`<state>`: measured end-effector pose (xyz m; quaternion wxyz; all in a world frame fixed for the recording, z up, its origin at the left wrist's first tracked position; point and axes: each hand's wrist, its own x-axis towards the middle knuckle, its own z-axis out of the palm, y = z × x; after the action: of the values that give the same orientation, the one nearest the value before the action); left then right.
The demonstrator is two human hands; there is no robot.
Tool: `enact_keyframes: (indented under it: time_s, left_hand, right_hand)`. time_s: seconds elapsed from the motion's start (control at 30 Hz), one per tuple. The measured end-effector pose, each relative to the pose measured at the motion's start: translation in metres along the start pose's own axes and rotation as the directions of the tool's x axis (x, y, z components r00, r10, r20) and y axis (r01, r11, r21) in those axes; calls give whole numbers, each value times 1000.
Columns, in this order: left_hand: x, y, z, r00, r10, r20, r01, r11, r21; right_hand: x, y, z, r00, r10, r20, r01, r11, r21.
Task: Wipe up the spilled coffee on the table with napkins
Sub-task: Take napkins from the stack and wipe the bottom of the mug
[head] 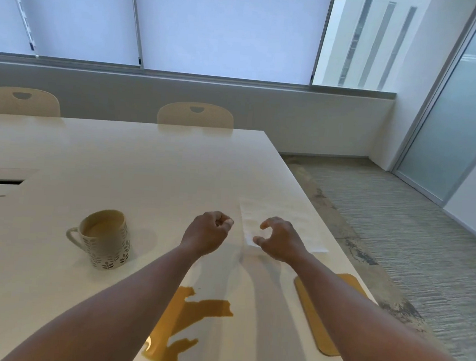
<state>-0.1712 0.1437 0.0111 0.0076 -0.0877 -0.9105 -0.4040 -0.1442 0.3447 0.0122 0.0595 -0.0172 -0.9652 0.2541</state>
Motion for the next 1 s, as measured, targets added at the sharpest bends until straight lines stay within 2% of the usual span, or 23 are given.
enact_keyframes:
  time_s: [0.23,0.47,0.7,0.83,1.0]
  left_hand:
    - [-7,-13,33,995,13,96,-26,991,133]
    - [-6,-12,48,990,88,114,-109,975,195]
    - [-6,-8,54,988,123,98,-141,969,205]
    - [-5,-8,53,992,94,79,-108,976,191]
    - [-2,-7,51,994,67,85,-80,985,152]
  right_hand:
    - [-2,13,11,995,-26,100,31,999,-42]
    - [-1,16,21,997,-28,74,38,990,-137]
    - [5,21,21,998,-34,53,42,987,-157]
    - [9,23,20,1000,-18,-19,16,994,-109]
    - [19,21,10,969,21,-244,-28,999,-27]
